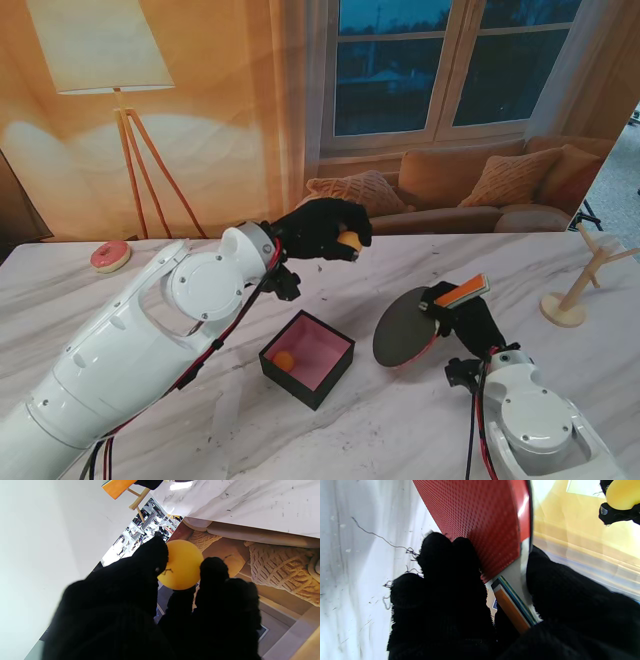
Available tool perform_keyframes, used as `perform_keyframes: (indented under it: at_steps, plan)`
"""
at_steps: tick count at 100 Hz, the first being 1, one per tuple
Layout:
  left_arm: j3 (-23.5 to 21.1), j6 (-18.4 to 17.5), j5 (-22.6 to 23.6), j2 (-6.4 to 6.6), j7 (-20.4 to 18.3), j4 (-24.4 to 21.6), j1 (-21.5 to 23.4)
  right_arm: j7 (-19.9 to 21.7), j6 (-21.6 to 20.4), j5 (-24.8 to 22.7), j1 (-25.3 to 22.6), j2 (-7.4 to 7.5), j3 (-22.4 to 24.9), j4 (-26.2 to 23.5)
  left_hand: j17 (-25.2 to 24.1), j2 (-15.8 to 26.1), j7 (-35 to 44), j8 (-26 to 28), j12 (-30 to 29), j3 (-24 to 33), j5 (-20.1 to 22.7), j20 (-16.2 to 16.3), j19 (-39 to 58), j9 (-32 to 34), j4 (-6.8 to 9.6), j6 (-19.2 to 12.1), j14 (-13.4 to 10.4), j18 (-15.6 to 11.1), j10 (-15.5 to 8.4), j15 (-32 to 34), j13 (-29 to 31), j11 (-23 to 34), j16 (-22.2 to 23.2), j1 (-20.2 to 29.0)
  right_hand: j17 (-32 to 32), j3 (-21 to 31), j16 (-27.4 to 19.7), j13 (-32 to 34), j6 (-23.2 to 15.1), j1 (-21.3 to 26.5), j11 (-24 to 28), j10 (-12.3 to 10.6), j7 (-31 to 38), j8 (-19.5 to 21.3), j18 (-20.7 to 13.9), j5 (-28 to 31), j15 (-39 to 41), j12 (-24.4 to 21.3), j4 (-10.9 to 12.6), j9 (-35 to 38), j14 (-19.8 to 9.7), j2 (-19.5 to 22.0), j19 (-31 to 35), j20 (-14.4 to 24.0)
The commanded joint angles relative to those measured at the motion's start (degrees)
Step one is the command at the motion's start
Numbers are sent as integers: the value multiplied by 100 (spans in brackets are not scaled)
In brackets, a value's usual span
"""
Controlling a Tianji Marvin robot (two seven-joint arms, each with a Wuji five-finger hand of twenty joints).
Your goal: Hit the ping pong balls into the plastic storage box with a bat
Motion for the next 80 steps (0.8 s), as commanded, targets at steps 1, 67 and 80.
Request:
perform_keyframes:
  at_steps: [1,67,80]
  plan:
    - [38,-22,-53,-40,-142,8,-26,38,-6,84,-18,-40,-35,-122,-63,387,67,11,149,207,29,-78,-22,511,217,185,411,-532,-115,-13,5,618,-52,551,-40,724,80,-65,-76,552,107,-419,291,203,-217,711,46,102,265,14,-299,599,120,100]
    - [202,-292,-361,108,-835,230,-179,-88,-181,315,110,-75,-275,-380,-708,623,-1905,-436,-2449,-476,-55,-234,-839,-488,276,169,800,69,-226,-1808,-638,486,-1571,-248,-38,688,91,-62,-83,552,110,-433,289,218,-234,674,32,110,273,15,-320,627,108,98]
    - [231,-303,-455,77,-786,301,-196,-65,-227,308,122,-69,-269,-361,-476,673,-2095,-476,-2711,-462,-62,-316,-899,-535,299,194,845,102,-183,-1896,-502,265,-1718,-333,-26,686,93,-59,-92,553,110,-440,296,220,-243,677,30,111,274,19,-327,624,101,94]
